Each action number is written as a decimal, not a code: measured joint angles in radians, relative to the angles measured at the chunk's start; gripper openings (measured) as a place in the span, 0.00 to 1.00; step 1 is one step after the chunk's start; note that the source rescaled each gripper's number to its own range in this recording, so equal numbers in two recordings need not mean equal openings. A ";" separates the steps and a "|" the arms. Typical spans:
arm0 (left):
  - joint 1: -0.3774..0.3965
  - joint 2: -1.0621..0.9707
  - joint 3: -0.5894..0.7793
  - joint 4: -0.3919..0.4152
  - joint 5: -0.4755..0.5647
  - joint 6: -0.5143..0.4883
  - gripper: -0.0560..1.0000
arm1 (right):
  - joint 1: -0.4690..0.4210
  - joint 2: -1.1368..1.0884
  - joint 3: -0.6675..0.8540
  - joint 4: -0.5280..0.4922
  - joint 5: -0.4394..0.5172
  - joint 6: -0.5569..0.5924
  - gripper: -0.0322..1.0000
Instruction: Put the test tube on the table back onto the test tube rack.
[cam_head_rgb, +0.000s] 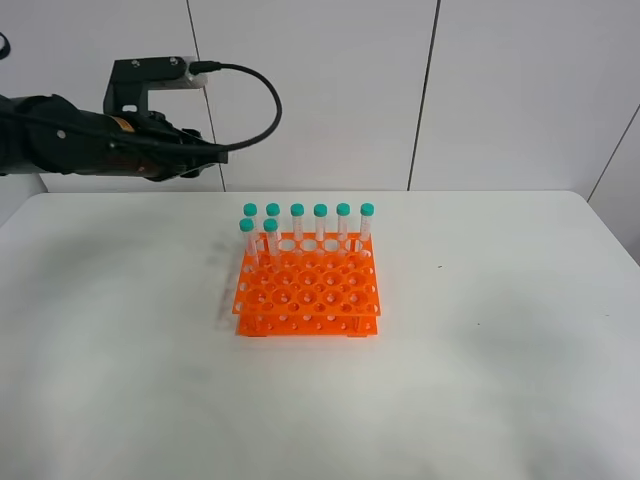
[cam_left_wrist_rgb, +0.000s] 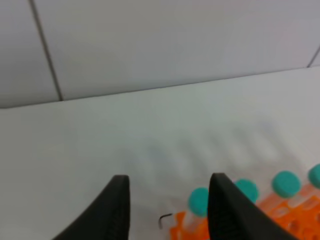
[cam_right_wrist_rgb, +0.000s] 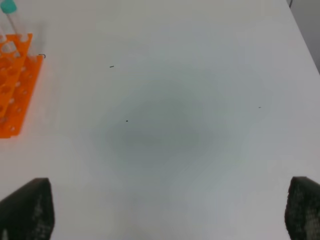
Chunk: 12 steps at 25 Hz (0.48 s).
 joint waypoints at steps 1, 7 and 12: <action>0.015 -0.006 0.000 0.000 0.018 0.000 0.27 | 0.000 0.000 0.000 0.000 0.000 0.000 1.00; 0.089 -0.007 0.000 0.003 0.120 0.006 0.27 | 0.000 0.000 0.000 0.000 0.000 0.000 1.00; 0.155 -0.007 0.000 0.017 0.236 0.013 0.35 | 0.000 0.000 0.000 0.000 0.000 0.000 1.00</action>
